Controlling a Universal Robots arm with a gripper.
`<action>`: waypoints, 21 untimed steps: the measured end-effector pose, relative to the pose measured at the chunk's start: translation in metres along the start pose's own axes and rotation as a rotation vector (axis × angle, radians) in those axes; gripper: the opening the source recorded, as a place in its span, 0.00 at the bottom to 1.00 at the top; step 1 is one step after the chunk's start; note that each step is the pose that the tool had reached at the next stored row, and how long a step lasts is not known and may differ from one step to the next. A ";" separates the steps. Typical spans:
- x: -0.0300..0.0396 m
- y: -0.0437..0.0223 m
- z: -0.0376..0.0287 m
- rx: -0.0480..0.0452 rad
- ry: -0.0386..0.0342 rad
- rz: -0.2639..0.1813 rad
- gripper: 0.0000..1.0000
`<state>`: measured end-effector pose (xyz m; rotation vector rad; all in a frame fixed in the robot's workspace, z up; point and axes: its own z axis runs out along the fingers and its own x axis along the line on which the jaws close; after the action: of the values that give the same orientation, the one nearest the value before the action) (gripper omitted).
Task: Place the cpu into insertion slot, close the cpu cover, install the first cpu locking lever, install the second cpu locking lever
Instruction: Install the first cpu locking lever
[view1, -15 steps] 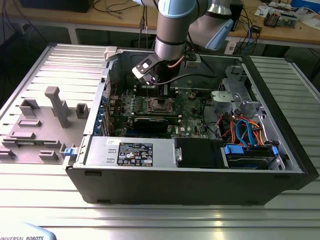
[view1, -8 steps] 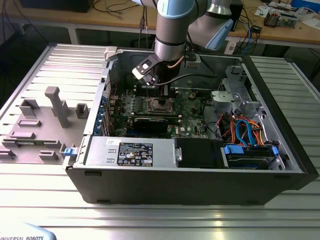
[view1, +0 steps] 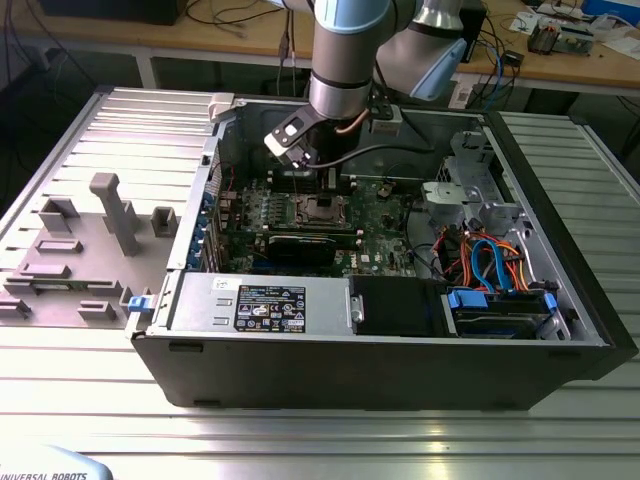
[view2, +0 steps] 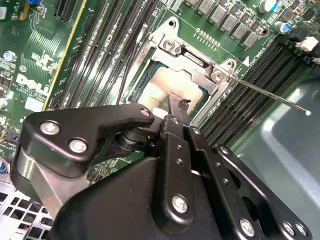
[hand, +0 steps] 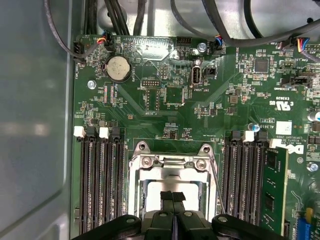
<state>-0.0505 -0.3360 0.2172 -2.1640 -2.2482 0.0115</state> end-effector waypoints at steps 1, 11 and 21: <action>0.0000 -0.0001 -0.0020 0.0000 0.0000 0.000 0.11; 0.0003 -0.0006 -0.0303 -0.0005 -0.0007 0.000 0.11; 0.0004 -0.0007 -0.0389 -0.0006 -0.0010 0.000 0.11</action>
<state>-0.0505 -0.3360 0.2561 -2.1648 -2.2492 0.0119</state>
